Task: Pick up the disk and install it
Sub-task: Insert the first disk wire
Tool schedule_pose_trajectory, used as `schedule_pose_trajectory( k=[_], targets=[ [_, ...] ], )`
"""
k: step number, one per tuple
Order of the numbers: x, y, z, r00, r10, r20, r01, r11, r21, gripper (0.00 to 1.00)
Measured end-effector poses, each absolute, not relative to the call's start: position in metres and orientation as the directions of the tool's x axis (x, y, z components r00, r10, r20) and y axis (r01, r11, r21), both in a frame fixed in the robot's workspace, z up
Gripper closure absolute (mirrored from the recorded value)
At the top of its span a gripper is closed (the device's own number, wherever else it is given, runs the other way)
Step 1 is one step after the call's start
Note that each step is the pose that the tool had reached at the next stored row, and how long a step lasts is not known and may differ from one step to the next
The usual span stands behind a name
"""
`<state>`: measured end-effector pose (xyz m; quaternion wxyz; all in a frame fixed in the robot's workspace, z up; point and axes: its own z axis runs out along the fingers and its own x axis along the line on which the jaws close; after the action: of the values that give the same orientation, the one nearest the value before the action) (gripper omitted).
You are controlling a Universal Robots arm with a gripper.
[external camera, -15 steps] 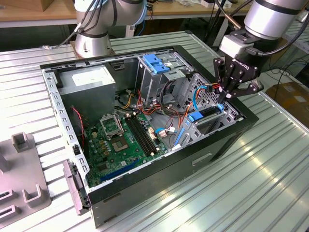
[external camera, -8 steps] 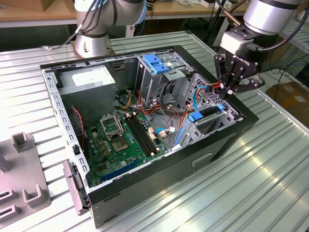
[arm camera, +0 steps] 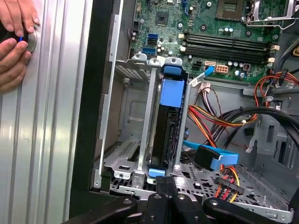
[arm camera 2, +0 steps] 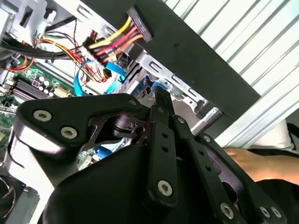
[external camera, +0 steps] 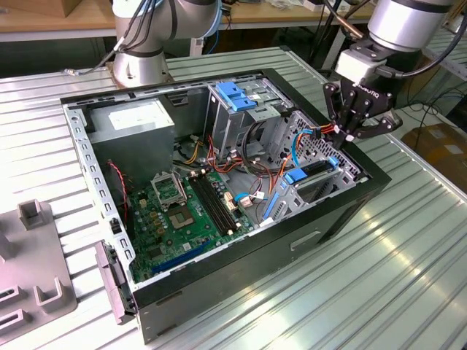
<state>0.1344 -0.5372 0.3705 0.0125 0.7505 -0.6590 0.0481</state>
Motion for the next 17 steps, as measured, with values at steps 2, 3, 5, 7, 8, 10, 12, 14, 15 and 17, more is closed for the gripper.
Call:
schedule_pose_trajectory(
  k=[2,3,5,7,8,10,12,14,15,17],
  targets=[
    [0.138,-0.520,0.371,0.127,-0.986,0.109,-0.990,-0.132,-0.042,0.89],
    [0.139,-0.514,0.371,0.127,-0.985,0.116,-0.990,-0.132,-0.041,0.89],
    [0.139,-0.508,0.371,0.132,-0.984,0.119,-0.990,-0.138,-0.041,0.89],
    [0.139,-0.506,0.371,0.163,-0.979,0.120,-0.985,-0.169,-0.041,0.89],
    [0.139,-0.505,0.371,0.175,-0.977,0.121,-0.983,-0.181,-0.041,0.89],
    [0.139,-0.504,0.371,0.210,-0.970,0.122,-0.976,-0.216,-0.041,0.89],
    [0.139,-0.504,0.371,0.240,-0.963,0.123,-0.968,-0.246,-0.042,0.89],
    [0.139,-0.504,0.371,0.321,-0.939,0.125,-0.944,-0.328,-0.042,0.89],
    [0.139,-0.504,0.371,0.342,-0.931,0.127,-0.936,-0.349,-0.041,0.89],
    [0.139,-0.504,0.371,0.402,-0.906,0.132,-0.911,-0.410,-0.039,0.89]
  ],
)
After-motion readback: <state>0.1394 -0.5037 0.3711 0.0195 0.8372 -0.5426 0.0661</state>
